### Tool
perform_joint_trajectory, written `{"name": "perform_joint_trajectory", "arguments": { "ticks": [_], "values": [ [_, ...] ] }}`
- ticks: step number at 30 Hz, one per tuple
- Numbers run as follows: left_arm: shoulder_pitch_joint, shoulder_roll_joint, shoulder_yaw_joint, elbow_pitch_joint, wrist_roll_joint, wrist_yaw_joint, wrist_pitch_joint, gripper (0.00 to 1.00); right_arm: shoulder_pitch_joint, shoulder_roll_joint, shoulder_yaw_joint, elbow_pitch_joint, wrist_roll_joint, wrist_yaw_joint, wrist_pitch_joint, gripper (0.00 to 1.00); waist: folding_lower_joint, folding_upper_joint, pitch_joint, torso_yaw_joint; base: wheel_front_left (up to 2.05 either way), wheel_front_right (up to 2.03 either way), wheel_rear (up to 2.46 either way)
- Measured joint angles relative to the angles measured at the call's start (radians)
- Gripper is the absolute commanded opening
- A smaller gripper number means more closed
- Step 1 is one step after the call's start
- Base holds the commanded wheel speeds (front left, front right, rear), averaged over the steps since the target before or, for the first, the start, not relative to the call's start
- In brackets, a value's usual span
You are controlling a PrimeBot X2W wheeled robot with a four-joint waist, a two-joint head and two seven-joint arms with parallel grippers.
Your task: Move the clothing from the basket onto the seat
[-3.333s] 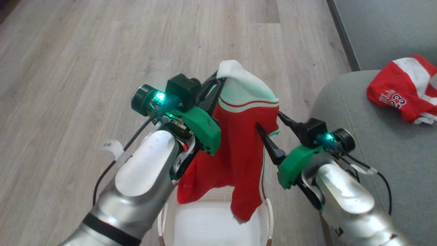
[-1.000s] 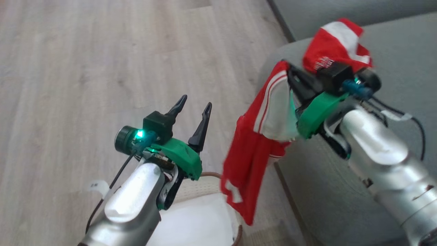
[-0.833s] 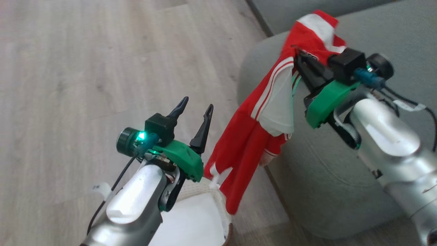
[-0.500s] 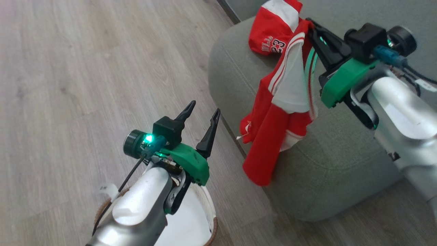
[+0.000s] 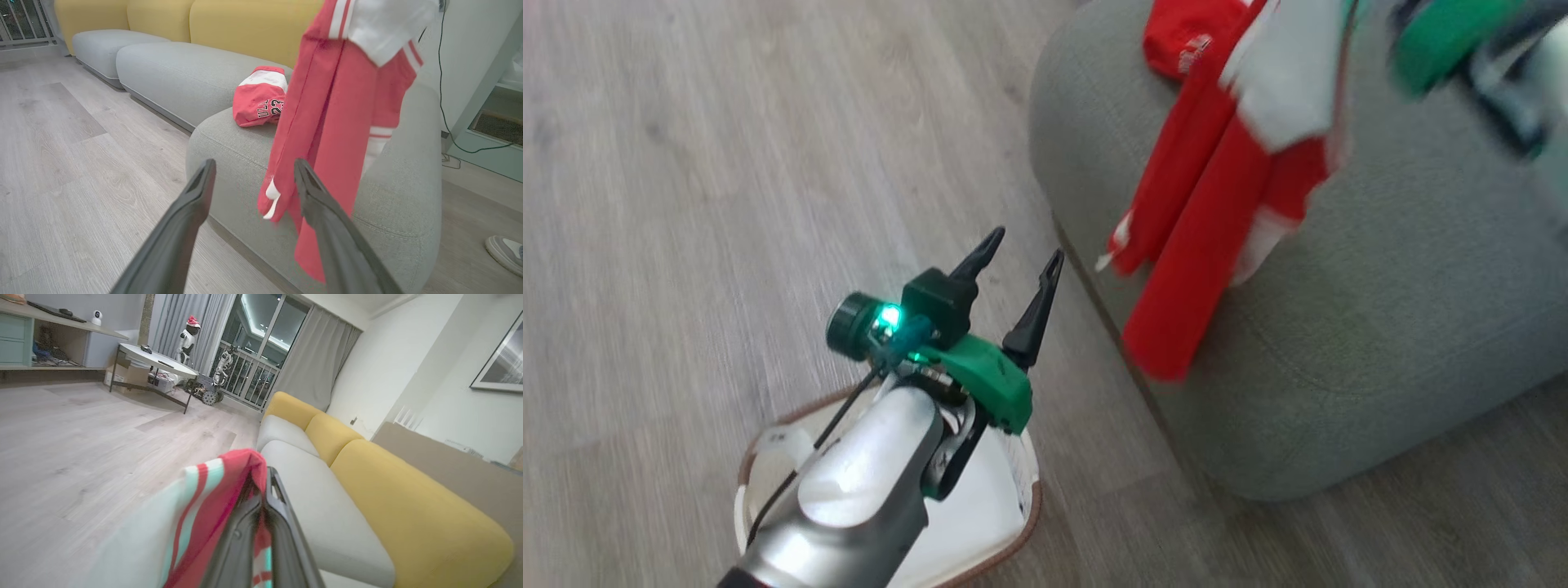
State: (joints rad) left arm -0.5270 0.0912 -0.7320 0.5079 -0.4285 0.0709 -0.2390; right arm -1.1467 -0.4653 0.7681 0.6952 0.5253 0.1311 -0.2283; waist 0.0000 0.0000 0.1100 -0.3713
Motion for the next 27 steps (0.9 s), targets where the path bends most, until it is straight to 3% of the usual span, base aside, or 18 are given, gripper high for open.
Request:
{"name": "perform_joint_trajectory", "arguments": {
  "ticks": [9, 15, 22, 27],
  "values": [
    [-0.073, 0.031, -0.007, -0.081, 0.04, 0.009, 0.014, 1.0, -0.375, -0.129, -0.083, 0.134, -0.044, 0.0, 0.018, 0.0, 0.0, 0.0, 0.152, 0.076, 0.0, 0.0, 0.0],
    [-0.141, 0.049, -0.017, -0.159, 0.072, 0.011, 0.038, 1.0, -0.533, -0.221, -0.237, 0.281, -0.195, 0.0, -0.002, 0.0, 0.0001, 0.0, 0.264, 0.128, 0.0, 0.0, 0.0],
    [-0.193, 0.062, -0.035, -0.215, 0.101, 0.018, 0.068, 1.0, -0.533, -0.239, -0.455, 0.472, -0.317, 0.0, -0.022, 0.0, 0.0002, 0.0, 0.384, 0.21, 0.0, 0.0, 0.0],
    [-0.213, 0.071, -0.036, -0.234, 0.109, 0.028, 0.079, 1.0, -0.423, -0.216, -0.585, 0.541, -0.415, 0.0, -0.024, 0.0, 0.0003, -0.0001, 0.46, 0.262, 0.0, 0.0, 0.0]
  ]
}}
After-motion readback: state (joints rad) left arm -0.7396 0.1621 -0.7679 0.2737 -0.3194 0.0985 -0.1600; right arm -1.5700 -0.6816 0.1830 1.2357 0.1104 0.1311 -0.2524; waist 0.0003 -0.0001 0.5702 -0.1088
